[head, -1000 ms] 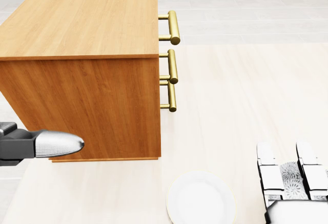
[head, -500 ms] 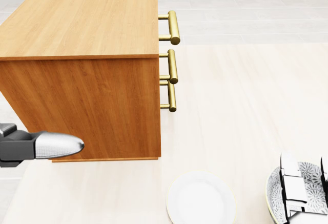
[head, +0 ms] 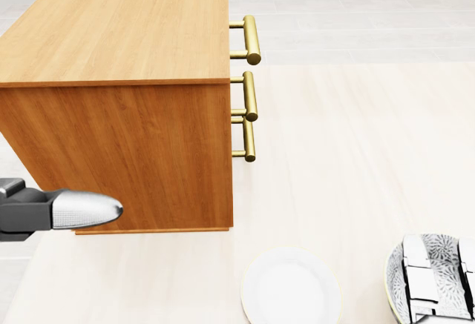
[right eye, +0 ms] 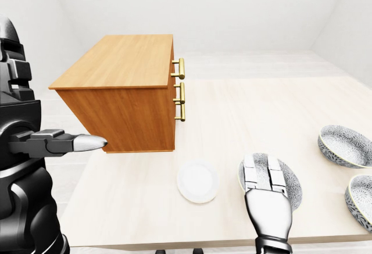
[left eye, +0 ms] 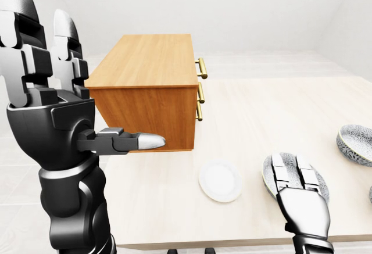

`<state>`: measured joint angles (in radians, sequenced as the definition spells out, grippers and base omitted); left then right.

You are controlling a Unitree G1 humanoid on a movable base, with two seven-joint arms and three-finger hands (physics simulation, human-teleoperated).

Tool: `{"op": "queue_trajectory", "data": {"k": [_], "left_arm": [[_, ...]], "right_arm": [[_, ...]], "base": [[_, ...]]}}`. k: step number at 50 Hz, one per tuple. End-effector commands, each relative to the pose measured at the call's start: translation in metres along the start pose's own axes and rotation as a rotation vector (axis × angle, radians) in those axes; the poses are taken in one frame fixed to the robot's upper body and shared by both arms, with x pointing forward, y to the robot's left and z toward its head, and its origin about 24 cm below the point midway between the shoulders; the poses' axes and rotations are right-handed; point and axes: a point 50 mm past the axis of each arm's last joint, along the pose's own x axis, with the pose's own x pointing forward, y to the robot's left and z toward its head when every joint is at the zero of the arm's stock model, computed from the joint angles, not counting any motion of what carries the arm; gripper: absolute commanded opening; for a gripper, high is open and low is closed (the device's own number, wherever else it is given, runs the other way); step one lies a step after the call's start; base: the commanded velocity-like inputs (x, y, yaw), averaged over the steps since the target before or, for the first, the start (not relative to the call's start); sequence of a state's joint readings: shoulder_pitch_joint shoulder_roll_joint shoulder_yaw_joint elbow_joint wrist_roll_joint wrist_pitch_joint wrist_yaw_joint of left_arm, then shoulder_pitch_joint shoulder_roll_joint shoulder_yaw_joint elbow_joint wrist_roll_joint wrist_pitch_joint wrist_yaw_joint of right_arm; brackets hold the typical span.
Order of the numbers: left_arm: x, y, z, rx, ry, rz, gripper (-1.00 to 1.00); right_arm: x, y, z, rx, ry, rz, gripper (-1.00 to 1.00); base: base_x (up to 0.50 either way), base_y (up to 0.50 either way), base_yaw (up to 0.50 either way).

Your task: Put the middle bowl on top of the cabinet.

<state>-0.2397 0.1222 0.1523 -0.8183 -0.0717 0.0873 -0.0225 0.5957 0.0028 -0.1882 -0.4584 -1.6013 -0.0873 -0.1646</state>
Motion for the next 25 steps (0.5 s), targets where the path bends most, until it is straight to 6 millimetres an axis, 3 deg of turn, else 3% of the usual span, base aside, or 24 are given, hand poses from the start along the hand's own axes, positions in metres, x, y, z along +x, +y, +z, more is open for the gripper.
{"op": "queue_trajectory", "data": {"k": [1, 15, 25], "left_arm": [[0.005, 0.000, -0.002, 0.005, -0.008, 0.011, 1.00], [0.006, -0.001, -0.002, 0.010, -0.011, 0.010, 1.00], [0.006, -0.001, -0.003, 0.010, -0.006, 0.008, 1.00]], "right_arm": [[-0.007, 0.017, -0.008, -0.009, 0.026, 0.063, 1.00], [-0.004, 0.034, -0.005, -0.003, 0.020, 0.081, 1.00], [-0.004, 0.036, -0.007, -0.012, 0.015, 0.084, 1.00]], "base": [[0.00, 0.00, 0.00], [0.00, 0.00, 0.00], [0.00, 0.00, 0.00]]}}
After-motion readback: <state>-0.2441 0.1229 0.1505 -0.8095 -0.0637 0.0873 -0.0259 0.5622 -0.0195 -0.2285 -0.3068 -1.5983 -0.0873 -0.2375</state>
